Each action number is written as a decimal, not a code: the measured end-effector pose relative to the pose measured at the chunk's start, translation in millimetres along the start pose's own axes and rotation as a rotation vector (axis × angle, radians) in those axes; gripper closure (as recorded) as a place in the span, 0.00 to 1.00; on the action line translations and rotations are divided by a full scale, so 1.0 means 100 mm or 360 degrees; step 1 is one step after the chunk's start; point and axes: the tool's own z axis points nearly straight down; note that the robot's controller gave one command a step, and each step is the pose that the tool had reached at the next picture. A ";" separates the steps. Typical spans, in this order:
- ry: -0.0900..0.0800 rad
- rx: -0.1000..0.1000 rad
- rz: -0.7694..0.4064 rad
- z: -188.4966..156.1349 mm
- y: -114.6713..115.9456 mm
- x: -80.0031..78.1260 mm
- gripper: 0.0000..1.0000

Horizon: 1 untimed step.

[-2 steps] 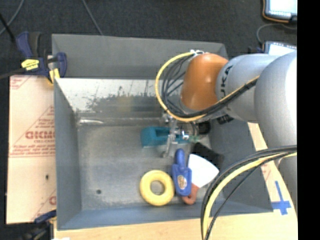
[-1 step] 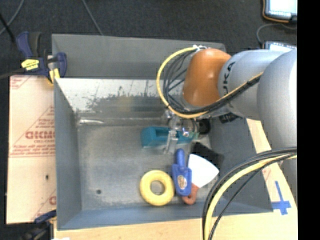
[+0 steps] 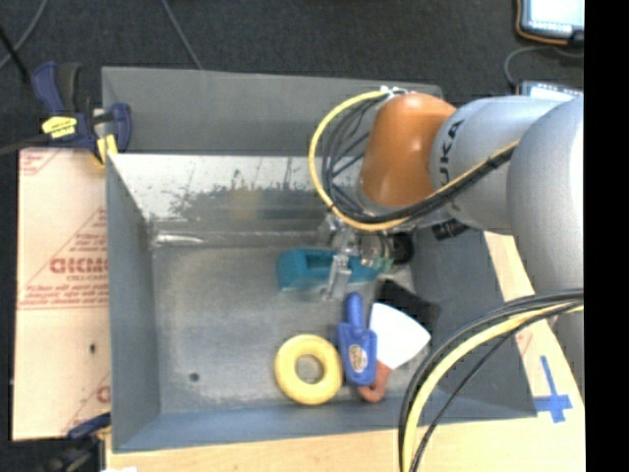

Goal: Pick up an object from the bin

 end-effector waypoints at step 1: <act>0.0003 -0.0003 0.0253 0.20 0.01 0.04 1.00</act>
Offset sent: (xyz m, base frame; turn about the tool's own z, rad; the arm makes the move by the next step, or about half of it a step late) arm 0.0000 0.0000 0.0000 0.0000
